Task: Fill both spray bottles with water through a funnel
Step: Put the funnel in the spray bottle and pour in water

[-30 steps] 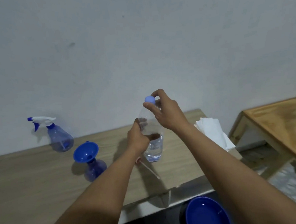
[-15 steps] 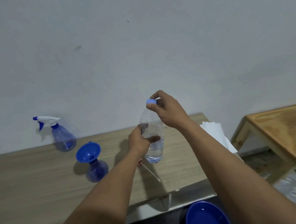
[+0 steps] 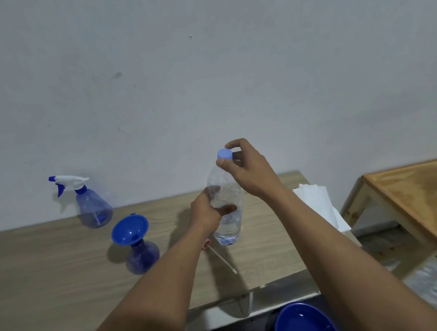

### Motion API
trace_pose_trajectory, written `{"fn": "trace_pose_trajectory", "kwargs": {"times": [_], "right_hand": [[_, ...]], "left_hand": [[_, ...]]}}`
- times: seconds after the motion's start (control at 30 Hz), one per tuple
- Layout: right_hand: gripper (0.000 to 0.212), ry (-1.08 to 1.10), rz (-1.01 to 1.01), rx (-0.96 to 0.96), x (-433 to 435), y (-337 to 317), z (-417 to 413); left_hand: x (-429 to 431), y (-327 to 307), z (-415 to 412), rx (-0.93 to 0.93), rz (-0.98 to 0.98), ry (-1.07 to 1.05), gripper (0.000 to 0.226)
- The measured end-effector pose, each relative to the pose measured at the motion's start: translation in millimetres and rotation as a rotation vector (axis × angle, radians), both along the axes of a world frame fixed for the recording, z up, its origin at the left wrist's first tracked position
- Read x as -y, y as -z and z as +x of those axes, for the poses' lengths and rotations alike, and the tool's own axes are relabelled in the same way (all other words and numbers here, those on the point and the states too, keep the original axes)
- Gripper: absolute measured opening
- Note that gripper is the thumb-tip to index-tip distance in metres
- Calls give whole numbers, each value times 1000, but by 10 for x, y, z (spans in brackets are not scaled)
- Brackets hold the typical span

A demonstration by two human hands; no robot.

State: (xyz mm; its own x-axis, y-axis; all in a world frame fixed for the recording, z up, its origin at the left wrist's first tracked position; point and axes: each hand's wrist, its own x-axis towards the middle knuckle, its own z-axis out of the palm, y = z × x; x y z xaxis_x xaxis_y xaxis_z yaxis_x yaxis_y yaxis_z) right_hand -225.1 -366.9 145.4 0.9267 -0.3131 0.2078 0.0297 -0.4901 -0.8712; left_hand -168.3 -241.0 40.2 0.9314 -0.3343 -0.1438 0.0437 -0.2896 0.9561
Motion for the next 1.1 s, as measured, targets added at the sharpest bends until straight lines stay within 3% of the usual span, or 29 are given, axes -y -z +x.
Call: {"fn": "trace_pose_trajectory", "kwargs": {"times": [0.17, 0.37, 0.53, 0.67, 0.87, 1.1], "right_hand": [[12, 29, -29, 24, 13, -82, 68], [37, -19, -131, -66, -2, -69, 15], [22, 3, -116, -30, 27, -5, 51], [21, -26, -73, -38, 14, -16, 76], [22, -60, -2, -20, 45, -15, 100], [26, -30, -139, 27, 52, 34, 95]], "left_hand": [[-10, -13, -38, 6, -13, -9, 63], [-19, 39, 13, -5, 3, -42, 44], [15, -33, 3, -33, 6, 16, 50], [1, -22, 29, -51, -2, 0, 40], [6, 30, 95, -22, 32, 29, 57], [-3, -23, 85, -42, 28, 48, 39]]}}
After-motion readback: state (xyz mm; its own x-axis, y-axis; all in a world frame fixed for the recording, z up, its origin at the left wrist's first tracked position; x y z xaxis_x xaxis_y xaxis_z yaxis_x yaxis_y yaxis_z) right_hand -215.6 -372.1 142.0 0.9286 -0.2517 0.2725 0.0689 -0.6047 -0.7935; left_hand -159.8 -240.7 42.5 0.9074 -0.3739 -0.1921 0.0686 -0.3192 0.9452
